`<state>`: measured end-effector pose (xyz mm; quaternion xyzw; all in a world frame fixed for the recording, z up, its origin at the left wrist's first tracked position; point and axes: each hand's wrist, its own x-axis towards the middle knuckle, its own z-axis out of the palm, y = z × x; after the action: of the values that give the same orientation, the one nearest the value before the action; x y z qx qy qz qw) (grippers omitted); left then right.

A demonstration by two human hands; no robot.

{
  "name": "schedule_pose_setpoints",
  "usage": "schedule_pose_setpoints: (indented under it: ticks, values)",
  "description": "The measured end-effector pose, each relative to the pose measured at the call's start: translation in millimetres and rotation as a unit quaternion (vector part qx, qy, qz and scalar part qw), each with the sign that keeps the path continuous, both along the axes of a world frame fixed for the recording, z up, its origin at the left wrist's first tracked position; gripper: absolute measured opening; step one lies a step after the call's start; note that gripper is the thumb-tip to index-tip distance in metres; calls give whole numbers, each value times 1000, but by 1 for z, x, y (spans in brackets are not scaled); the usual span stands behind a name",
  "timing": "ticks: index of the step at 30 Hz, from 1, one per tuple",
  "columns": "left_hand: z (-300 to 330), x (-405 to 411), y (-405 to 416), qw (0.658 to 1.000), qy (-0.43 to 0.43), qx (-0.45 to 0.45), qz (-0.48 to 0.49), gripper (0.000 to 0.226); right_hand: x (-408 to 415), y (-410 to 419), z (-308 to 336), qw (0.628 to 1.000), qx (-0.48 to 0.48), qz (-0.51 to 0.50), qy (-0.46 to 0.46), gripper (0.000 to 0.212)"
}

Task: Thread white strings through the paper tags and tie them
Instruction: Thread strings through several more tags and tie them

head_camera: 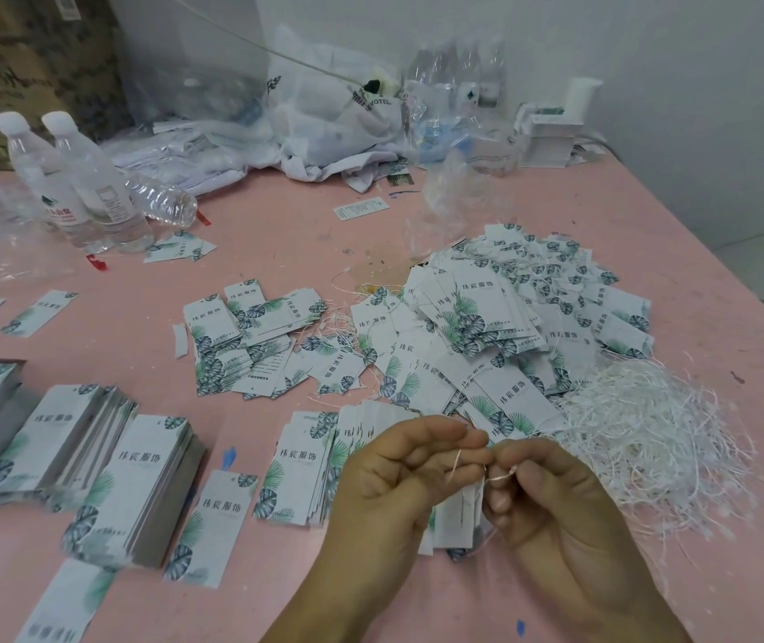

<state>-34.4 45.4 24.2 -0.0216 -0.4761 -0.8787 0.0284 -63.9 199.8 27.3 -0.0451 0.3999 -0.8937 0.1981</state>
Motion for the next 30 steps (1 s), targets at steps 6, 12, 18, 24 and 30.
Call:
schedule_pose_setpoints:
  ticks: [6,12,18,24,30]
  values:
    - [-3,-1,1,999,28,-21,22,31,1,0,2,1000,-5,15,-2,40]
    - [-1,1,2,996,41,-57,61,20,3,0,3,1000,-1,23,-17,42]
    - [0,5,1,991,71,-83,75,11,4,-1,2,999,20,13,-25,46]
    - [-2,3,-4,990,44,-112,68,28,4,-2,2,999,35,-10,-14,47]
    - [-3,2,-6,998,-14,-67,17,38,5,-3,4,999,37,-22,-1,47]
